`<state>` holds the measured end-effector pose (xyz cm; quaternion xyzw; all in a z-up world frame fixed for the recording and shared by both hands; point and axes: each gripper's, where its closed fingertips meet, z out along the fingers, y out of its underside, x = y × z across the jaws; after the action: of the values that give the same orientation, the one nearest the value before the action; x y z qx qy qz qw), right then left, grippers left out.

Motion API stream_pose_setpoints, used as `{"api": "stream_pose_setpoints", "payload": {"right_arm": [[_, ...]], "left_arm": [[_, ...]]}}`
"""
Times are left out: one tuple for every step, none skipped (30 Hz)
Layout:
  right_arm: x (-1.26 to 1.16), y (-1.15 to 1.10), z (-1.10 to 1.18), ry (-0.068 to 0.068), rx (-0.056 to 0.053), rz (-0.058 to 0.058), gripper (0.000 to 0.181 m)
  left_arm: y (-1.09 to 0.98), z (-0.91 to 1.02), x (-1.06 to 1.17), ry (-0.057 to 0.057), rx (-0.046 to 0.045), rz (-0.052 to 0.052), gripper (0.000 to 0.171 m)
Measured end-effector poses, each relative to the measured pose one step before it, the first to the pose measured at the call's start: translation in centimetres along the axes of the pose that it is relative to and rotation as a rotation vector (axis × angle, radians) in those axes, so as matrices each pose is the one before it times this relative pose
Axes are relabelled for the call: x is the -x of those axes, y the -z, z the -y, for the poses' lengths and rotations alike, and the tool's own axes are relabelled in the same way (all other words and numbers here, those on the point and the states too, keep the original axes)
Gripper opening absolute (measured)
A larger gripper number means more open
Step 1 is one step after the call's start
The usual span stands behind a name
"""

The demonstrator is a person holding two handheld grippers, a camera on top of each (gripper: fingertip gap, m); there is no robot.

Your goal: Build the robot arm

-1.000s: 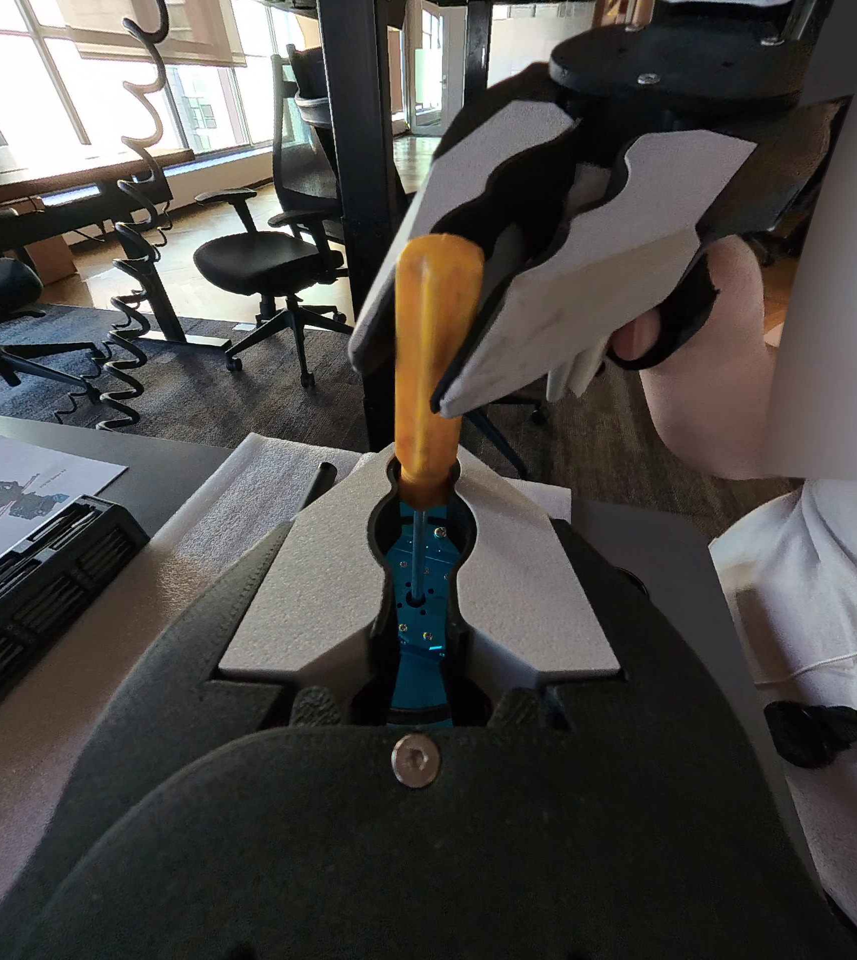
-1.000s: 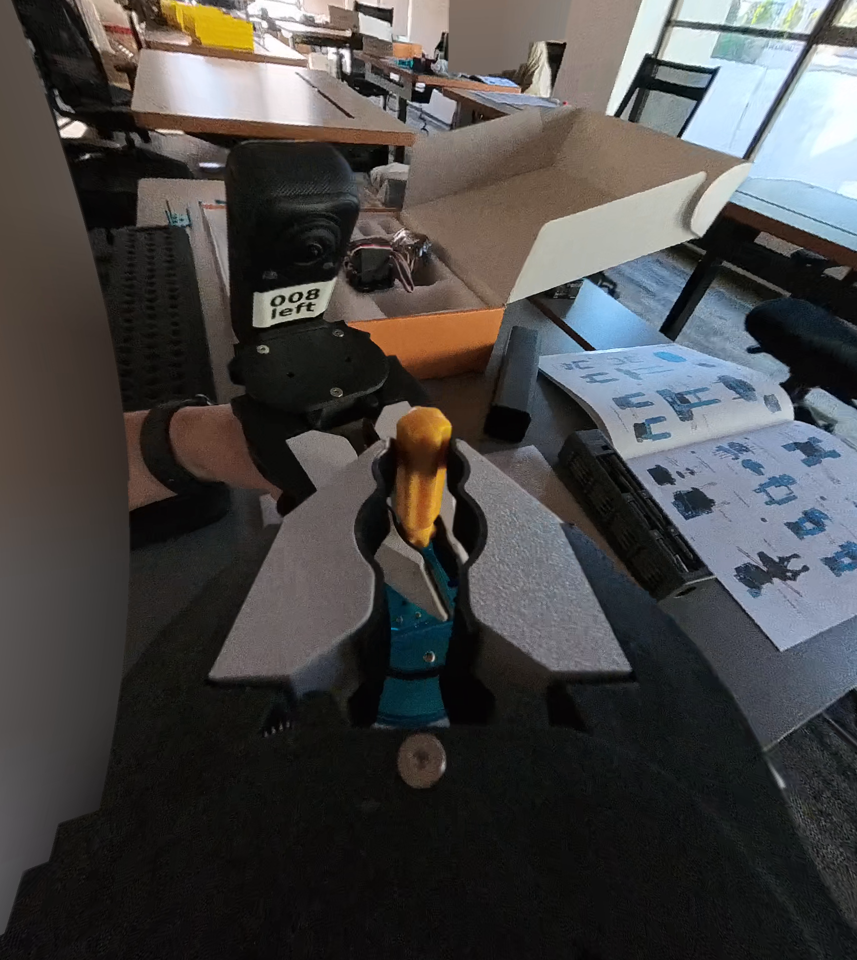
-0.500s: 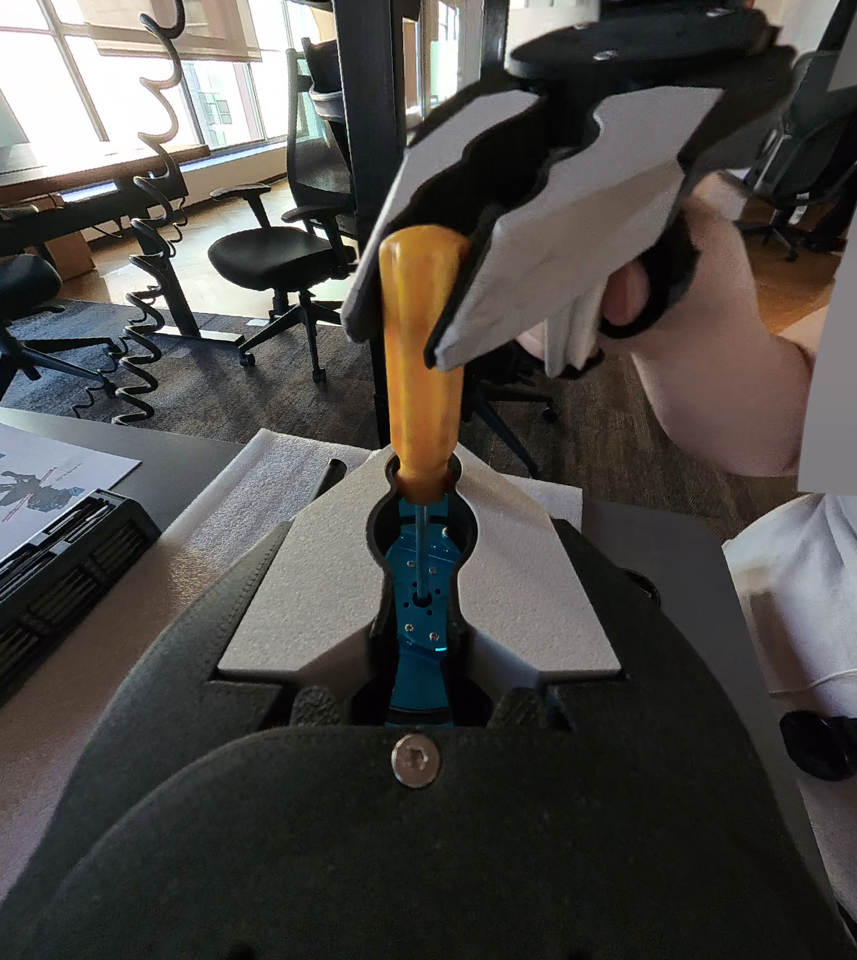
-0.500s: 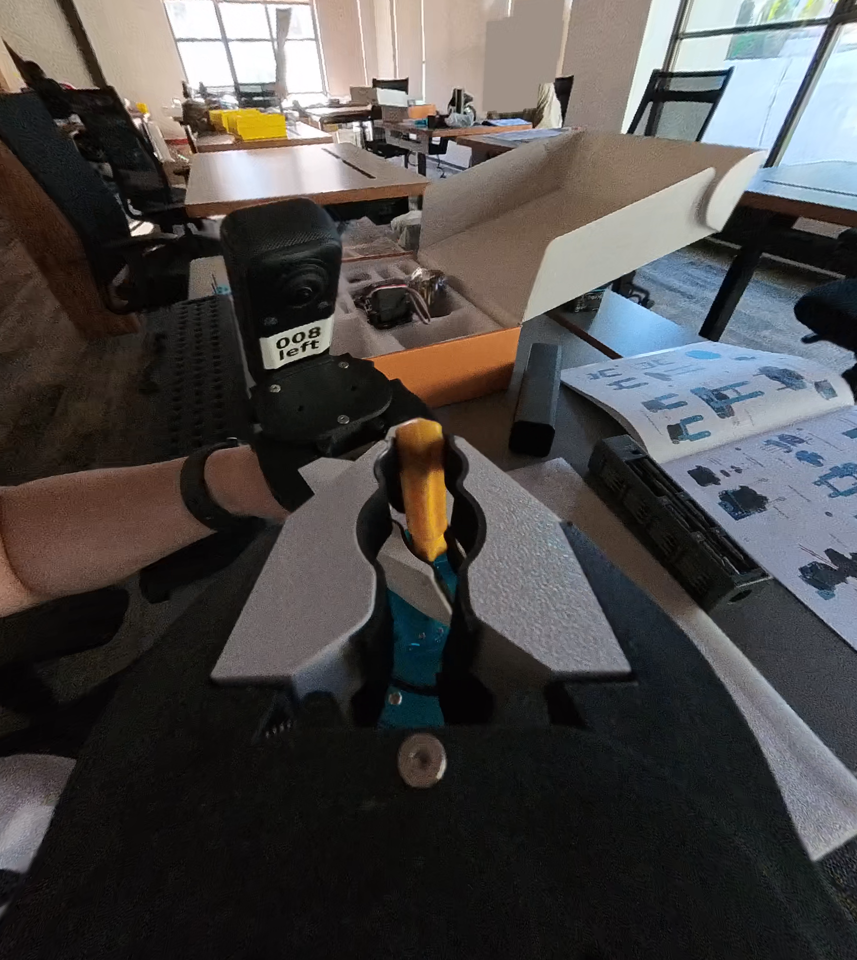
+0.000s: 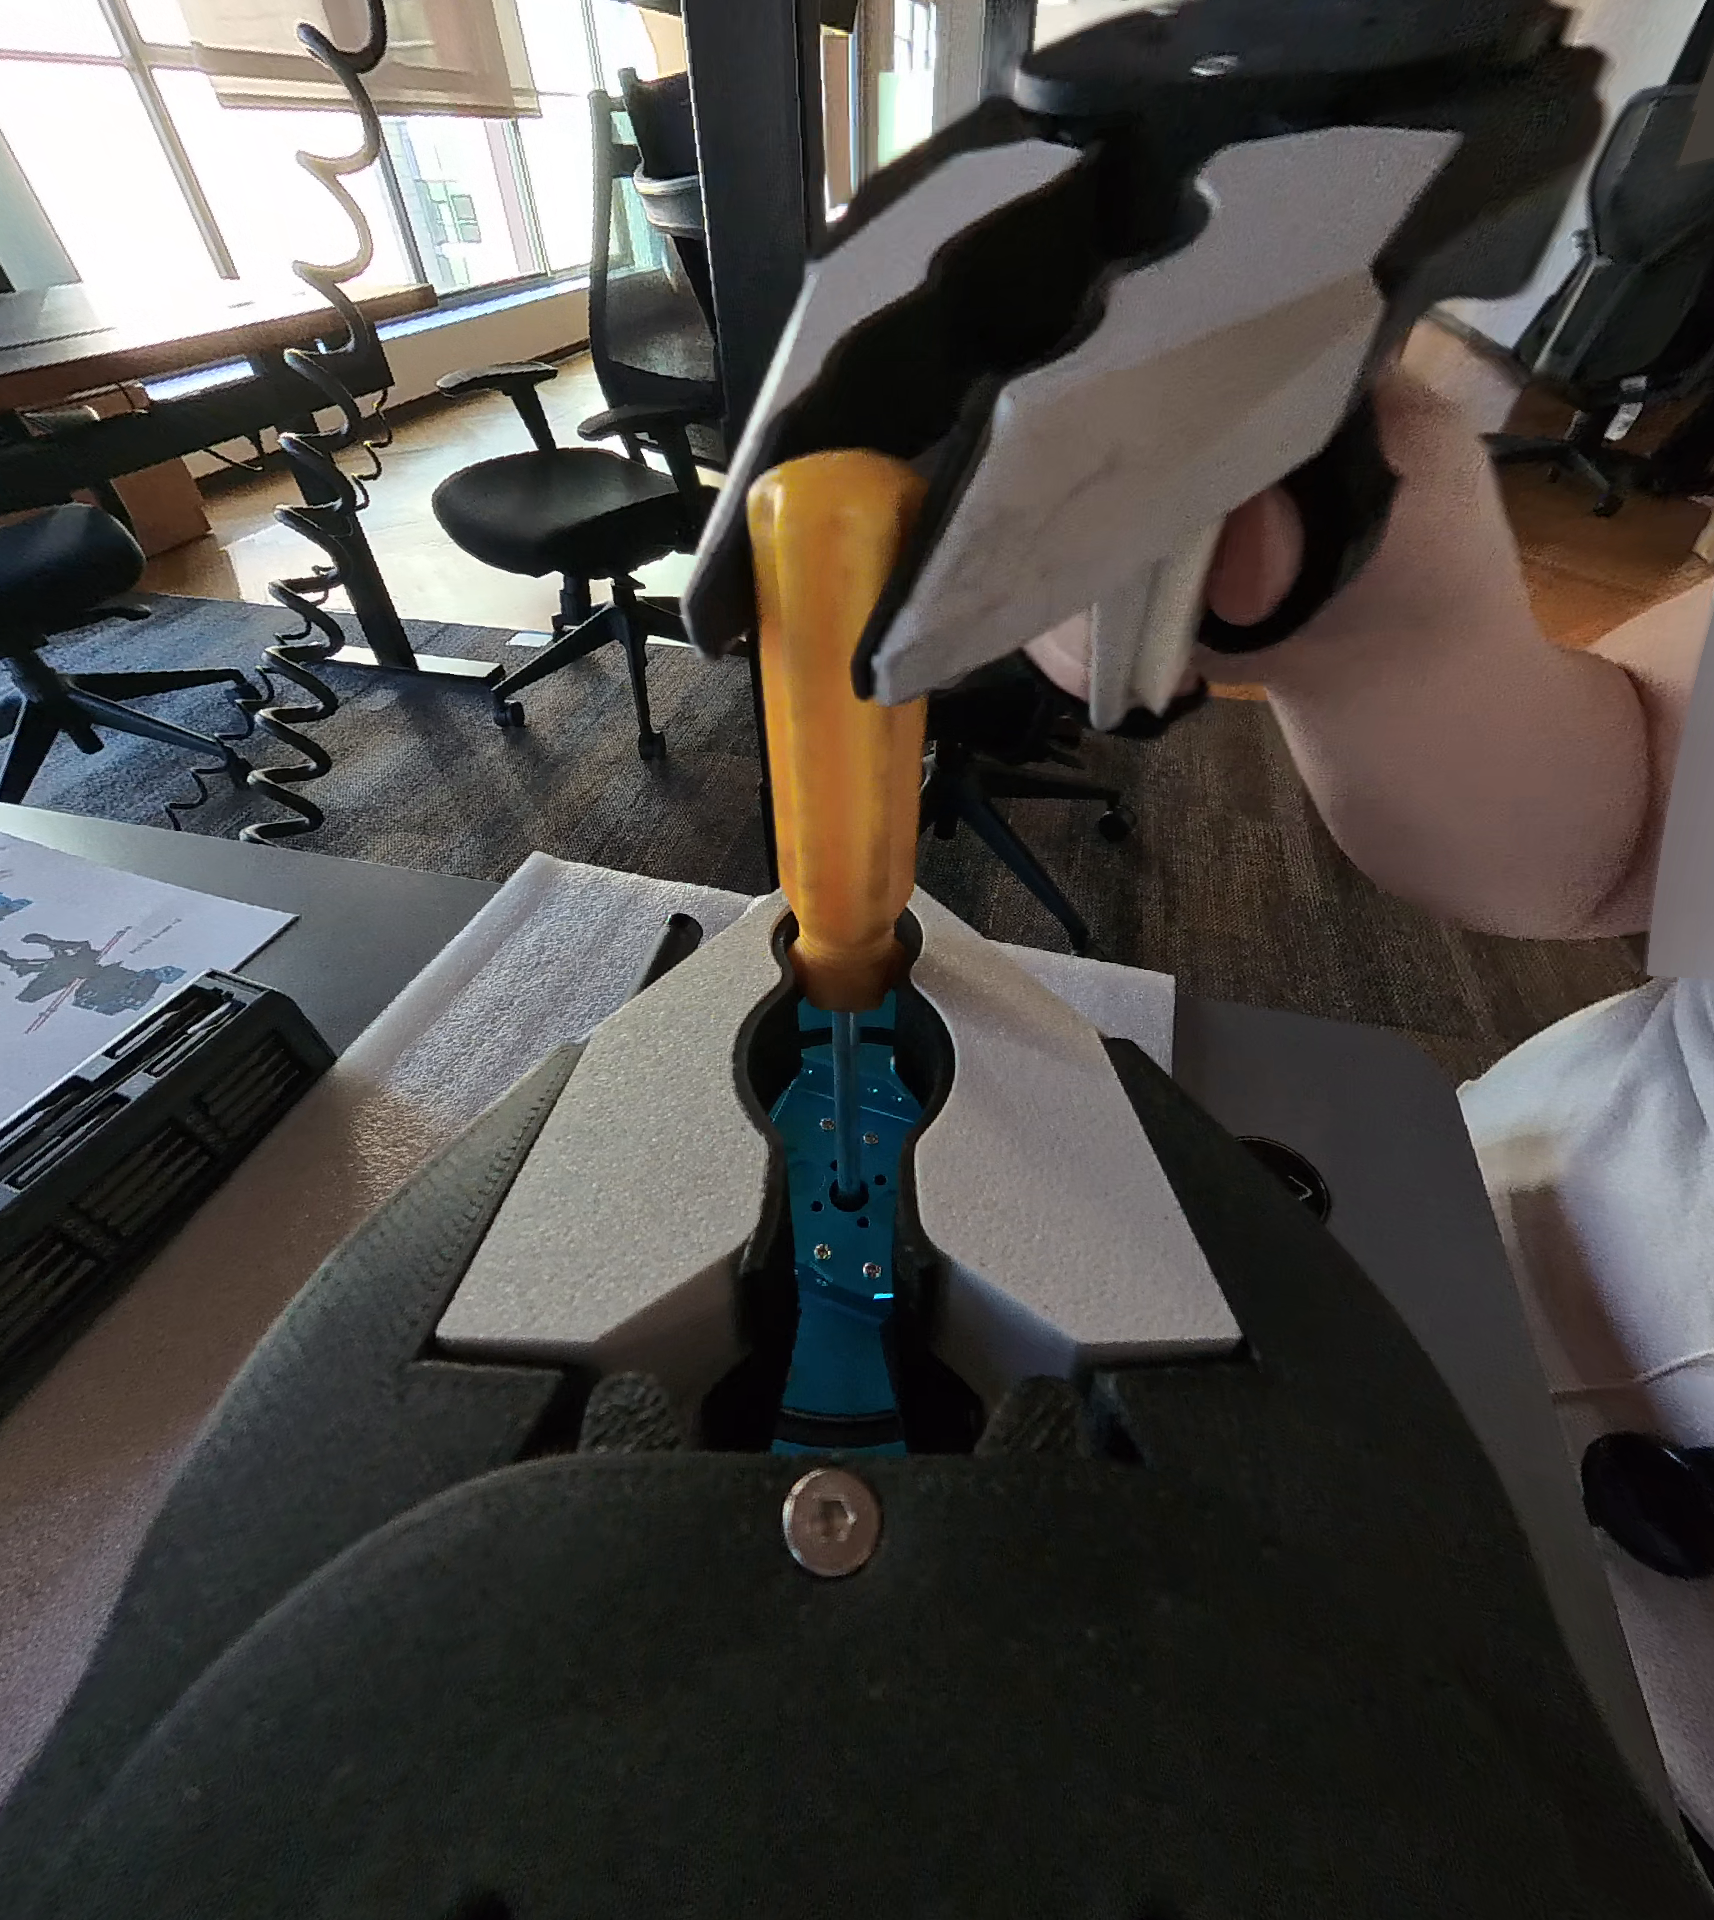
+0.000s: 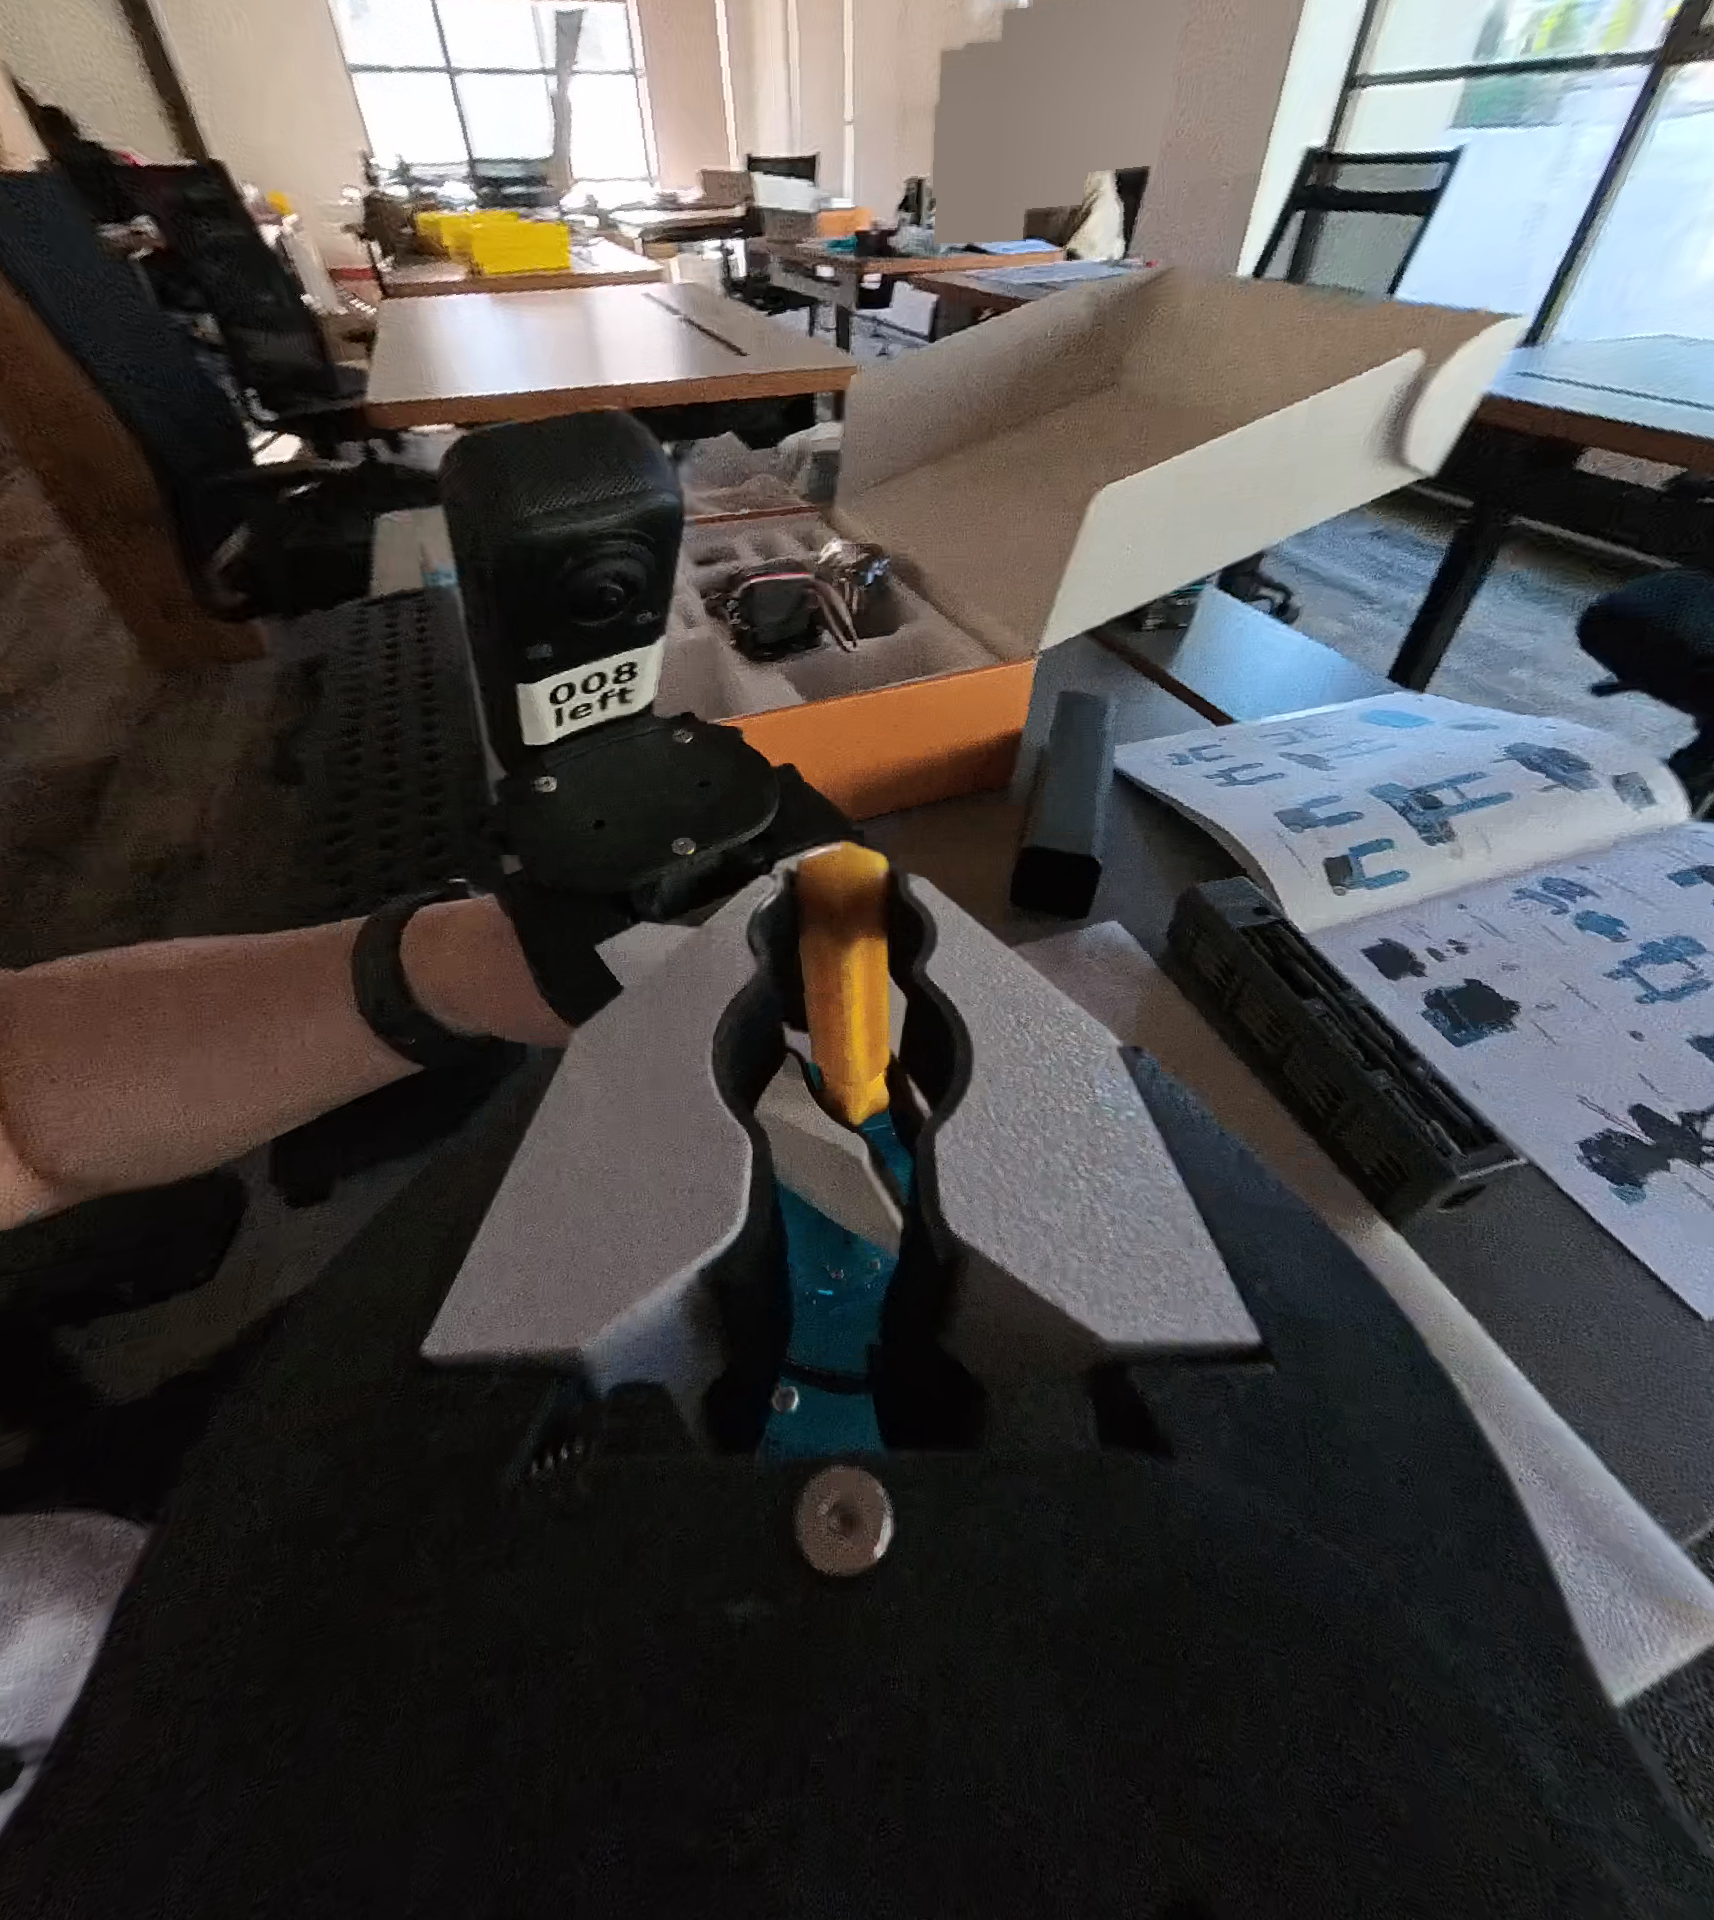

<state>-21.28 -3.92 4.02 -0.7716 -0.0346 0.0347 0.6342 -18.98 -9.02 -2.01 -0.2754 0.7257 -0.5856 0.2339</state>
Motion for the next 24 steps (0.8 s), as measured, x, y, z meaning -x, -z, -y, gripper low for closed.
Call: {"api": "stream_pose_setpoints", "payload": {"right_arm": [[0.182,0.012,0.05,0.014,-0.0234,-0.0501,0.017],[0.173,0.043,0.032,0.0252,-0.0168,-0.0218,0.017],[0.053,0.086,0.044,0.0185,-0.0012,0.0108,0.016],[0.003,0.025,0.035,0.0015,0.0141,0.044,0.016],[0.34,0.152,-0.143,0.0029,0.0231,0.0699,0.018],[-0.666,-0.028,0.168,0.0012,0.016,0.049,0.03],[-0.602,-0.049,-0.03,0.0027,0.0182,0.0482,0.041],[0.106,0.0,-0.174,-0.0029,0.0258,0.0937,0.035],[1.101,-0.239,-0.209,-0.007,0.0136,0.1033,0.019],[0.106,-0.04,-0.057,-0.0157,-0.0006,0.0405,0.018],[-0.178,0.051,-0.073,0.0022,-0.0065,-0.0016,0.018],[-0.139,0.069,-0.071,0.0067,-0.0052,-0.0248,0.018],[-0.109,0.019,-0.029,-0.0032,-0.0071,-0.04,0.018],[-0.101,-0.105,-0.008,-0.0218,-0.013,-0.0478,0.018],[-0.192,-0.121,-0.01,-0.0314,-0.0223,-0.0594,0.018],[-0.066,0.015,-0.048,-0.0249,-0.0282,-0.065,0.018],[0.03,-0.004,0.039,-0.016,-0.0286,-0.0685,0.018],[0.127,0.072,0.028,0.0096,-0.0266,-0.0537,0.018],[0.189,0.048,0.018,0.0354,-0.0172,-0.0265,0.018],[0.05,-0.051,0.063,0.0405,-0.0013,0.0019,0.017],[-0.021,-0.018,0.064,0.0325,0.0126,0.0293,0.017],[0.002,-0.023,-0.01,0.0263,0.0212,0.0582,0.018],[-0.125,-0.057,-0.028,0.0108,0.02,0.0622,0.024],[-0.329,-0.046,-0.095,-0.003,0.0226,0.0558,0.033]], "left_arm": [[0.01,0.002,-0.073,-0.0029,-0.00026,-0.0026,0.01],[0.018,-0.002,-0.061,-0.0023,-0.00007,-0.0019,0.01],[0.006,-0.001,-0.033,0.0004,0.00004,-0.0006,0.009],[-0.029,0.009,0.021,0.0023,-0.00025,0.0016,0.01],[-0.034,0.008,0.009,0.0021,-0.00011,-0.0009,0.009],[-0.022,0.012,-0.028,0.0015,0.00019,-0.0044,0.01],[0.003,0.01,0.007,0.0012,-0.00011,-0.002,0.009],[0.002,-0.004,0.009,0.0012,-0.00057,-0.0002,0.009],[-0.004,0.01,0.013,0.0021,-0.00077,0.0,0.01],[-0.019,0.0,0.006,0.0011,-0.00047,0.0009,0.01],[-0.01,-0.005,0.013,-0.0004,0.0006,0.0017,0.01],[-0.018,-0.013,0.035,0.0003,0.00131,0.0016,0.009],[-0.021,0.006,0.02,0.0009,-0.0001,0.0013,0.009],[0.011,0.0,0.025,0.0,-0.00099,0.0024,0.009],[0.027,-0.018,0.044,-0.0007,0.00018,0.0029,0.009],[0.042,-0.023,0.027,-0.002,0.00114,0.0026,0.009],[0.036,-0.012,-0.01,-0.0035,0.00127,0.0016,0.009],[0.028,-0.009,-0.028,-0.0047,0.00115,0.0002,0.009],[0.039,-0.006,-0.063,-0.0051,0.00072,-0.0024,0.009],[0.028,-0.009,-0.044,-0.002,0.00034,-0.001,0.009],[-0.006,-0.002,0.034,0.0023,-0.00066,0.0015,0.009],[-0.006,0.017,0.017,0.0039,-0.00058,-0.0014,0.009],[-0.016,0.002,-0.046,0.0032,0.00084,-0.0069,0.009],[0.005,-0.003,-0.029,0.001,0.00173,-0.0047,0.009]]}}
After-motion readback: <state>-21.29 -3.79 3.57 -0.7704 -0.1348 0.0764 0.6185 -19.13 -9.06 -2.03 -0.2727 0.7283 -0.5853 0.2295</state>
